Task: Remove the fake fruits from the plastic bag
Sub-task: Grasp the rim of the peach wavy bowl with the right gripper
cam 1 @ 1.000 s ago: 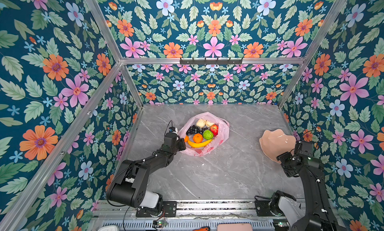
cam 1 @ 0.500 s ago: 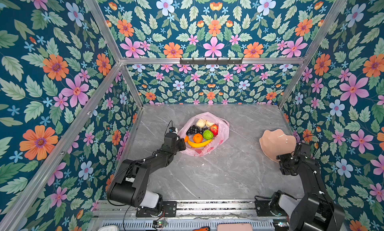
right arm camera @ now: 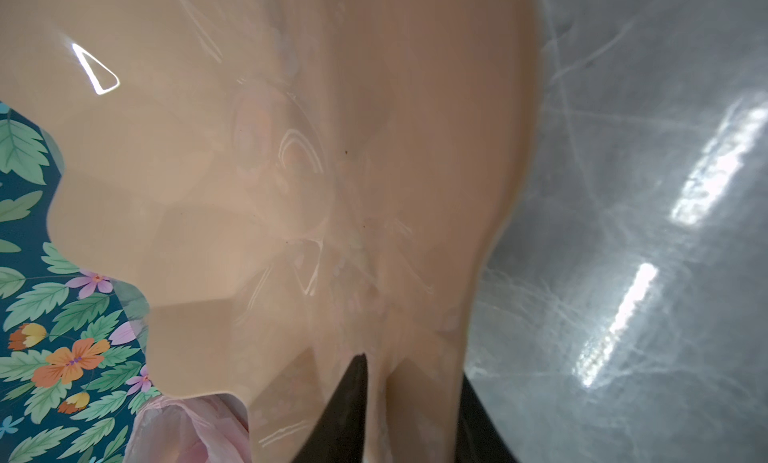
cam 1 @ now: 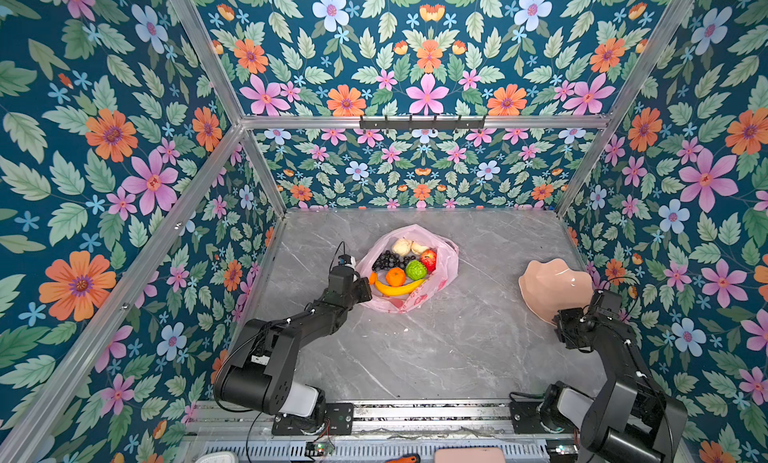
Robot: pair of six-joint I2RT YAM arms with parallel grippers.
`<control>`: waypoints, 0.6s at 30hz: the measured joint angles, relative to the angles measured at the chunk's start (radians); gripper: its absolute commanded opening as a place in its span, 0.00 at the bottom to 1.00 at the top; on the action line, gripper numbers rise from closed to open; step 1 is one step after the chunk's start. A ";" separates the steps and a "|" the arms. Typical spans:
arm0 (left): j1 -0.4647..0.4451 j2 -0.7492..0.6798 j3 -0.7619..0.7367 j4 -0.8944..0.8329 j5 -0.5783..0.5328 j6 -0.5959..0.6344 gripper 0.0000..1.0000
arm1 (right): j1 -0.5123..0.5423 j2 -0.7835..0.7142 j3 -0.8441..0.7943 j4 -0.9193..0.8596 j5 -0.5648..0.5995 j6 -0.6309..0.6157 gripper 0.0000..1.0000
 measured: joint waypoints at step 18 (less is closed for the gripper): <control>0.000 0.011 0.000 0.004 0.002 0.000 0.00 | -0.001 -0.075 -0.026 -0.023 -0.117 -0.045 0.07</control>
